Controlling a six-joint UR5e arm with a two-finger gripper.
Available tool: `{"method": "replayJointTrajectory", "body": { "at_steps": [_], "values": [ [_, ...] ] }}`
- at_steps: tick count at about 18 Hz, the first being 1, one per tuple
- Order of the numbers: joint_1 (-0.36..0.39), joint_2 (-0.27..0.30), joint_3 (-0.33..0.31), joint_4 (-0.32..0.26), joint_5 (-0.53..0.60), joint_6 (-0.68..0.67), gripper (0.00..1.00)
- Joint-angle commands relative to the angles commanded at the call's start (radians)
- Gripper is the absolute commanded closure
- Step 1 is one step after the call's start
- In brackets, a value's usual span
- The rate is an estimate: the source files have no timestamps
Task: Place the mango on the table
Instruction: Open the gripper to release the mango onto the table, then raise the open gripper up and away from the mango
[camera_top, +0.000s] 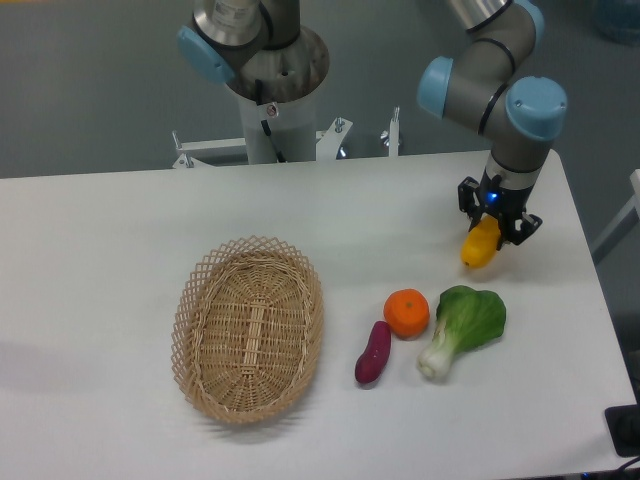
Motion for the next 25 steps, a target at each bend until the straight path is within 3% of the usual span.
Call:
{"method": "replayJointTrajectory", "body": {
  "at_steps": [2,3,10,16,20,25],
  "values": [
    [0.0,0.002,0.005,0.002,0.0,0.0,0.08],
    [0.0,0.002,0.008,0.002,-0.002,-0.002,0.01],
    [0.0,0.015,0.029,-0.003,-0.008,-0.014,0.0],
    [-0.028,0.037,0.136,-0.038,0.0,-0.133,0.0],
    [-0.044,0.041,0.248,-0.148,0.0,-0.187,0.0],
    [-0.032,0.041,0.469,-0.44,0.0,-0.177,0.0]
  ]
}}
